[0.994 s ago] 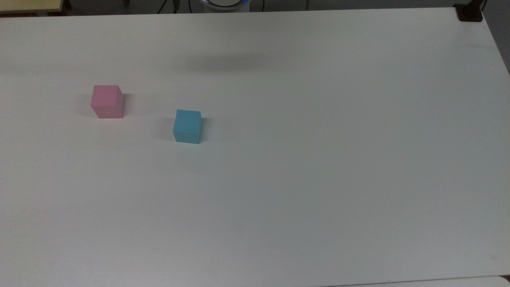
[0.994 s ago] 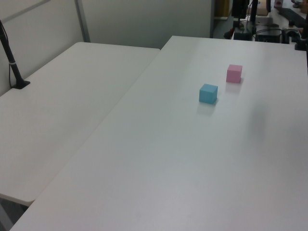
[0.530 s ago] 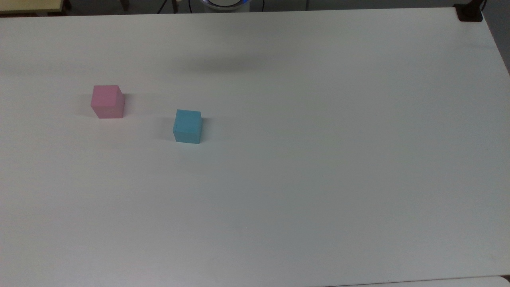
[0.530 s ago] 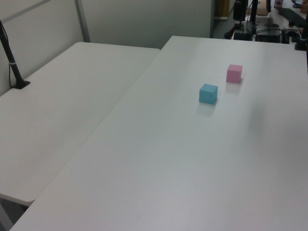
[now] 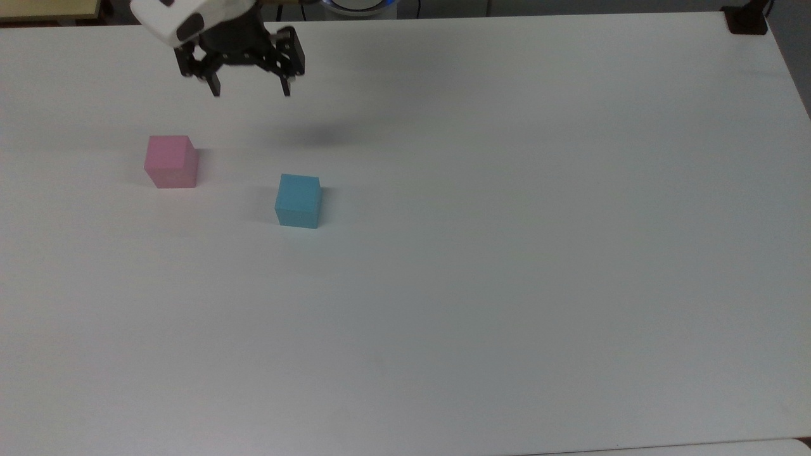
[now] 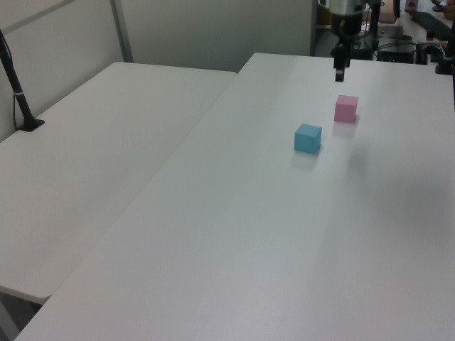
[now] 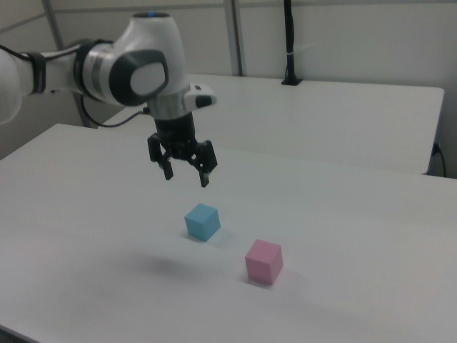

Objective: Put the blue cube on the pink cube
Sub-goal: 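Move the open gripper down over the light-blue cube, then close the gripper on the light-blue cube and lift it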

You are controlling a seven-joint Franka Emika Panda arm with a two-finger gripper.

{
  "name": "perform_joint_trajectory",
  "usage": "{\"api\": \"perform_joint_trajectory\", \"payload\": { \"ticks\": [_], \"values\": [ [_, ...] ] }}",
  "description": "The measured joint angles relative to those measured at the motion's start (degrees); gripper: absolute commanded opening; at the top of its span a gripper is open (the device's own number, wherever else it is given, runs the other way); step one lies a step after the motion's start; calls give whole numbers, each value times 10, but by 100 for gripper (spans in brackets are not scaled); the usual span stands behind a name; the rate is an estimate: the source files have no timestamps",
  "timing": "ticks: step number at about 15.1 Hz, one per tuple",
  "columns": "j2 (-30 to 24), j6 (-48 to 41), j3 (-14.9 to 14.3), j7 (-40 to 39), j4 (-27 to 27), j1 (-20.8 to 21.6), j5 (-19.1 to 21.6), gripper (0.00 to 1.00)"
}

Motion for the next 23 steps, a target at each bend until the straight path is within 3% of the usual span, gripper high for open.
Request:
{"api": "perform_joint_trajectory", "payload": {
  "ticks": [5, 15, 18, 19, 20, 21, 22, 23],
  "values": [
    [36, 123, 10, 39, -59, 4, 14, 100],
    [119, 203, 33, 105, -56, 11, 14, 100],
    [139, 215, 39, 123, -56, 11, -3, 100],
    [143, 216, 39, 131, -55, 11, -10, 90],
    [147, 216, 40, 136, -54, 11, -16, 67],
    [150, 217, 41, 138, -53, 11, -24, 56],
    [153, 217, 43, 139, -52, 11, -31, 47],
    [155, 217, 45, 140, -51, 11, -36, 44]
  ]
}}
